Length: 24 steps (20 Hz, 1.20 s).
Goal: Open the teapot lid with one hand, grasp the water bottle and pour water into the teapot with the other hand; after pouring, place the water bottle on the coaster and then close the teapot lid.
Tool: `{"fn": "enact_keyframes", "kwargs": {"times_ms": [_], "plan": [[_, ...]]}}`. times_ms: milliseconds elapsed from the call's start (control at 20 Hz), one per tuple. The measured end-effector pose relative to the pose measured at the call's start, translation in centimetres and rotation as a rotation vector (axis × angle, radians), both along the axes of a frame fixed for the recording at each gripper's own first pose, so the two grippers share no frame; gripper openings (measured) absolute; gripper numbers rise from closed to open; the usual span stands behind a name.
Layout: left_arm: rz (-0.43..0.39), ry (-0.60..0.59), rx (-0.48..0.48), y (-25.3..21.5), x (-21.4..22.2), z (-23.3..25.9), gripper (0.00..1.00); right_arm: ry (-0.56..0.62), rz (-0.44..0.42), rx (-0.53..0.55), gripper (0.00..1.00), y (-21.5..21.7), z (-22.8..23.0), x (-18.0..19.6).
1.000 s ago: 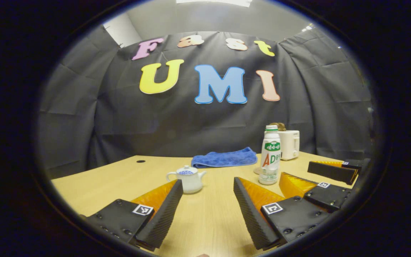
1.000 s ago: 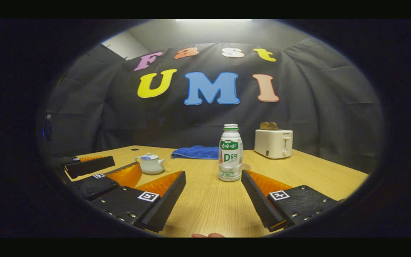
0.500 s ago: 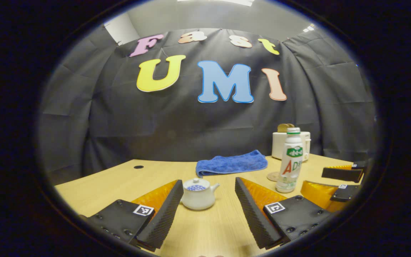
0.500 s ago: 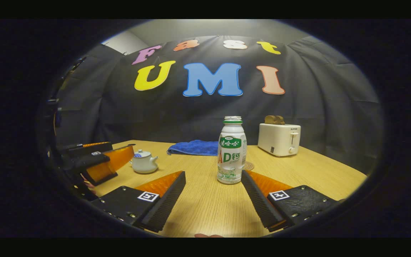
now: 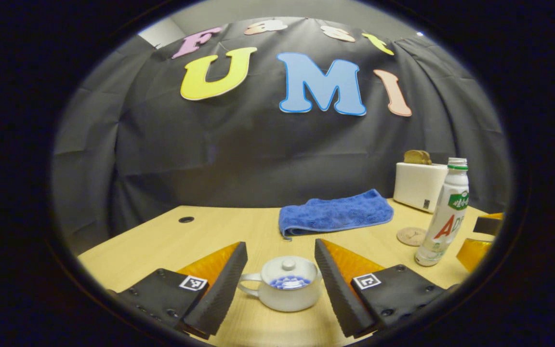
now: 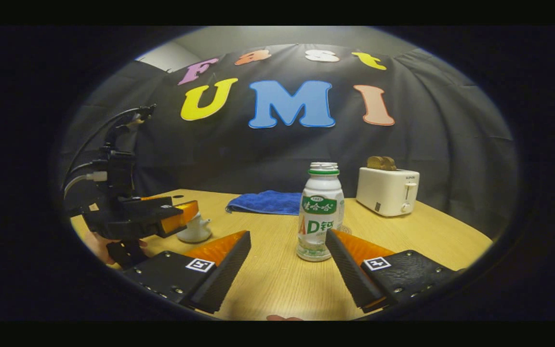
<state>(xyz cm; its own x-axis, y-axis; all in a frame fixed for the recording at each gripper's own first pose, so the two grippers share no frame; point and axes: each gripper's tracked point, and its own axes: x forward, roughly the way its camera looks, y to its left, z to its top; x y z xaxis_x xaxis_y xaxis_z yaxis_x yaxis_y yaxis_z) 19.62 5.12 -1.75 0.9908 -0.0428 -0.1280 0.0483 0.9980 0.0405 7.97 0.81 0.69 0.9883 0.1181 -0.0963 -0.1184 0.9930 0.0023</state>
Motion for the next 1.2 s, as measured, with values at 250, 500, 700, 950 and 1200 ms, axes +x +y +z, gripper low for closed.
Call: {"fn": "enact_keyframes", "kwargs": {"times_ms": [250, 500, 700, 950, 1200], "plan": [[-0.012, 0.033, 0.040, -0.7, 1.3, -1.2, 0.69, 0.000, -0.019, 0.001, 0.96, -0.8, 0.0, 0.5], [-0.011, 0.024, 0.007, -0.2, 1.9, -1.2, 0.19, 0.027, -0.045, 0.004, 0.96, -2.3, -1.1, 1.2], [-0.002, -0.027, 0.002, -0.1, 0.9, 1.1, 0.19, 0.036, -0.064, -0.048, 0.96, -3.6, -1.7, 2.5], [-0.010, -0.157, -0.036, 0.5, -2.9, 7.8, 0.19, 0.030, -0.086, -0.067, 0.96, -4.4, -1.7, 4.7], [0.006, -0.197, -0.074, 3.3, -8.3, 9.2, 0.19, 0.047, -0.087, -0.054, 0.97, -4.9, -2.0, 6.9]]}}
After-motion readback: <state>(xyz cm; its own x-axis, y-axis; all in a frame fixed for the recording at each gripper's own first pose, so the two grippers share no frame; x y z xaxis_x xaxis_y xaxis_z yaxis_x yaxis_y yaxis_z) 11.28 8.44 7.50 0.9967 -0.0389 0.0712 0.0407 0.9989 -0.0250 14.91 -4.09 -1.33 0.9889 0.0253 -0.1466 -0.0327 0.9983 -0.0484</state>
